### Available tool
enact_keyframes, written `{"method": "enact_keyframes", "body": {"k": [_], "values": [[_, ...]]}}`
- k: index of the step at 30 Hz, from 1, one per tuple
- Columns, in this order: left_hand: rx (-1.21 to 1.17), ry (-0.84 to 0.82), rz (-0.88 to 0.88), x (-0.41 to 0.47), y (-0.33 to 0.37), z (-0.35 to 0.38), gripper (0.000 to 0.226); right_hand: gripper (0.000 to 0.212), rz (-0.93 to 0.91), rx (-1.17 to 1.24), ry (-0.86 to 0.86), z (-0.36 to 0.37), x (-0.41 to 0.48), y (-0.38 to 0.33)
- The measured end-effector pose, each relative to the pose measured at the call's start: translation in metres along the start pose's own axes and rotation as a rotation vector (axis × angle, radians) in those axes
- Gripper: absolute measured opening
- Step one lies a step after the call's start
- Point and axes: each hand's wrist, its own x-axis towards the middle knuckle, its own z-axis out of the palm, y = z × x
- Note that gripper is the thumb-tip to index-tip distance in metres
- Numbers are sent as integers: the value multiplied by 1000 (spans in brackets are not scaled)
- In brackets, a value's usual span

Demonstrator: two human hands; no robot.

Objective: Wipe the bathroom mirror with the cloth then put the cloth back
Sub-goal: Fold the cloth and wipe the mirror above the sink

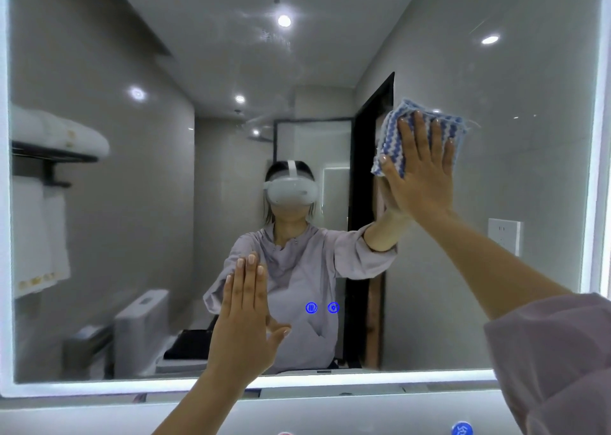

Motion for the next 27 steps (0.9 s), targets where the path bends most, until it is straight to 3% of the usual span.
{"method": "enact_keyframes", "body": {"k": [11,20,27], "values": [[22,80,-25,4,7,-15,91,72,10,5,-13,-1,-3,3],[188,135,-40,65,-14,-53,94,74,4,5,6,3,-3,5],[153,163,-51,92,-25,-71,97,73,-7,2,29,7,-3,7]]}}
